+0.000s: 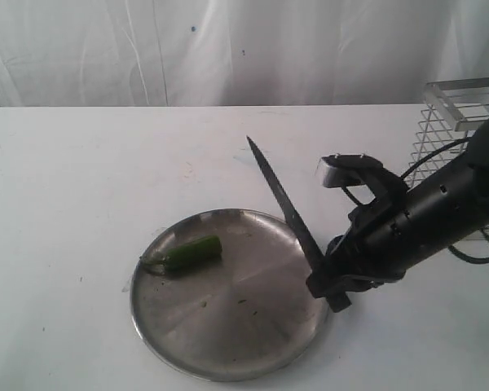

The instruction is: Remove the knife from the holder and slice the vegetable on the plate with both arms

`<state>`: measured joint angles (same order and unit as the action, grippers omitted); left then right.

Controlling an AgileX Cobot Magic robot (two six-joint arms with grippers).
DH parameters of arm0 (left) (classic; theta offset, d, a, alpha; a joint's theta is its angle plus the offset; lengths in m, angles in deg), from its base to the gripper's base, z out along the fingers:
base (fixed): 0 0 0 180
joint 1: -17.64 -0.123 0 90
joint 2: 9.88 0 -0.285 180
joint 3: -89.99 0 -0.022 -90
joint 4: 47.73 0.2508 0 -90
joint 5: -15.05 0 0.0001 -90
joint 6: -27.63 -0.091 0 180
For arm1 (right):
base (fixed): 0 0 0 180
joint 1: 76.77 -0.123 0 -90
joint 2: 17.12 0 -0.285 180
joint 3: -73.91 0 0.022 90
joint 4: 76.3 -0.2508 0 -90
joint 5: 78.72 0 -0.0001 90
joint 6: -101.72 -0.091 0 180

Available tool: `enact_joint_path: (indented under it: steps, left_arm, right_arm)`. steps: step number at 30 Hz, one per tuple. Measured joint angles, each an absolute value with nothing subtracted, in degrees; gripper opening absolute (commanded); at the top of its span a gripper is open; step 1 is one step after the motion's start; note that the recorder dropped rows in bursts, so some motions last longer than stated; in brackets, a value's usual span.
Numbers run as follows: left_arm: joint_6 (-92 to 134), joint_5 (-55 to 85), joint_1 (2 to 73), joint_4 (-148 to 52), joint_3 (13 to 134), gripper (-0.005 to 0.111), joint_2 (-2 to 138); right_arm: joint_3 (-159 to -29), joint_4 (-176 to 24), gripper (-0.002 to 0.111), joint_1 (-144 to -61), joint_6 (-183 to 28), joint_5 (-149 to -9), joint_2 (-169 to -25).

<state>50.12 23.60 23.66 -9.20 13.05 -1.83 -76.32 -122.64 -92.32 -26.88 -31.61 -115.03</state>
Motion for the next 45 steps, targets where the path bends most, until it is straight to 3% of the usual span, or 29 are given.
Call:
enact_joint_path:
  steps: [12, 17, 23, 28, 31, 36, 41, 45]
  left_arm:
    - [52.1, 0.9, 23.7, -9.1, 13.0, 0.0, -1.8]
    - [59.2, -18.9, 23.7, -9.5, 12.9, 0.0, -1.9]
    - [51.9, -25.6, 23.7, -33.7, 14.7, 0.0, -1.8]
    - [49.2, -28.0, 23.7, -44.9, 28.1, 0.0, 6.2]
    - [51.7, -26.3, 23.7, -37.6, 37.0, 0.0, 17.8]
    - [64.3, -24.3, 23.7, -9.2, 47.2, 0.0, 43.3]
    - [83.4, -14.2, 23.7, 25.3, 50.5, 0.0, 65.1]
    - [102.3, -0.4, 23.7, 46.8, 50.2, 0.0, 73.9]
  right_arm:
    - [-80.3, -127.1, 0.0, -92.3, -24.8, -24.6, -117.0]
    - [-80.7, -127.0, 0.0, -92.3, -27.0, -22.0, -113.1]
    - [-80.8, -128.3, 0.0, -92.3, -27.3, -21.7, -112.4]
    - [-80.8, -129.3, 0.0, -92.8, -27.3, -20.9, -112.4]
    - [-80.8, -129.3, 0.0, -93.8, -26.8, -20.9, -112.4]
    - [-80.8, -129.3, 0.0, -94.6, -24.5, -23.2, -112.4]
    - [-80.7, -125.8, 0.0, -94.6, -27.5, -30.1, -112.4]
    - [-79.5, -121.2, 0.0, -94.6, -29.8, -31.1, -112.4]
